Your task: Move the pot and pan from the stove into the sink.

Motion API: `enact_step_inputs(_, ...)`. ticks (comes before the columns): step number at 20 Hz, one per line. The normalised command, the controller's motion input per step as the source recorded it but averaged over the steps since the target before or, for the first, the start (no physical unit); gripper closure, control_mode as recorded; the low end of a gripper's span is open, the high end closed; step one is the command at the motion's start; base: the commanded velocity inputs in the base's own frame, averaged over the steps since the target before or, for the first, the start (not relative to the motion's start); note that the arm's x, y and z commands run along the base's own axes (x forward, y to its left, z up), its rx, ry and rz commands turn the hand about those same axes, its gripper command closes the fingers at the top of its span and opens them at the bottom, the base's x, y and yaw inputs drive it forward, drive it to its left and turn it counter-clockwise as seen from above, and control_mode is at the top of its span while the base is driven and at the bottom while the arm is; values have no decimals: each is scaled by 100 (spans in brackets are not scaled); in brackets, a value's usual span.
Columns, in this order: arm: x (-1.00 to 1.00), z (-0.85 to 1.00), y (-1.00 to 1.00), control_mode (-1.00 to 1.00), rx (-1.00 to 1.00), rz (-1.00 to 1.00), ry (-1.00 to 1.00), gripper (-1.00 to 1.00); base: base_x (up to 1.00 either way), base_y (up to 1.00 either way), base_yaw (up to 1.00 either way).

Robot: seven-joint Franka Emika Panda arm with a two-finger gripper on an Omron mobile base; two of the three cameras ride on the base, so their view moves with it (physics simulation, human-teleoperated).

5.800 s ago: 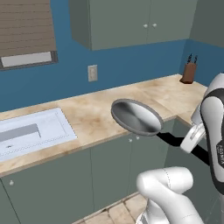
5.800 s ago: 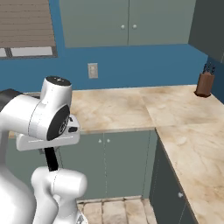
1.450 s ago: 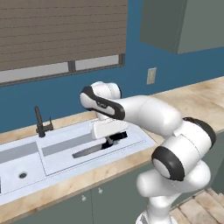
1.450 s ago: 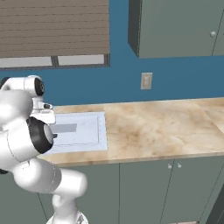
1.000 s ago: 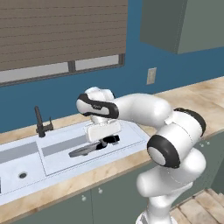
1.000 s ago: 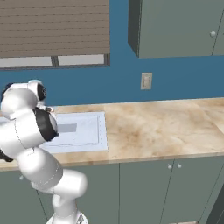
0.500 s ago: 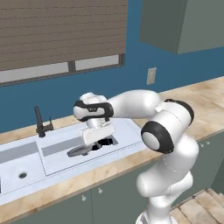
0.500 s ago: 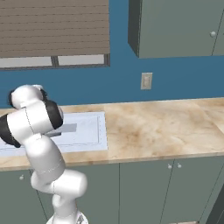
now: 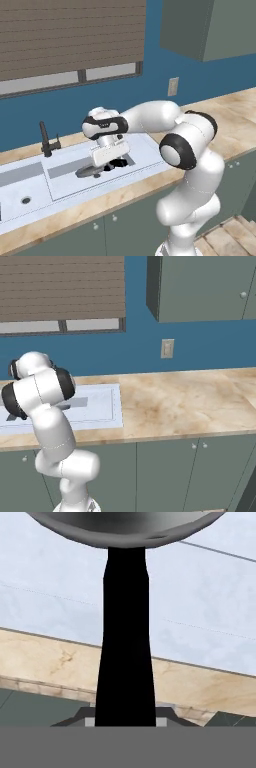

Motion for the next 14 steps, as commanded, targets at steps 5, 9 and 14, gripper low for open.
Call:
enact_step_inputs(5, 9, 34, -1, -100, 1, 0, 0, -100, 0, 0, 0)
enact_step_inputs(9, -13, 78, -25, -100, 3, 0, -1, -100, 0, 0, 0)
enact_step_inputs(14, -59, 75, -55, -100, 7, 0, -4, -100, 0, 0, 0)
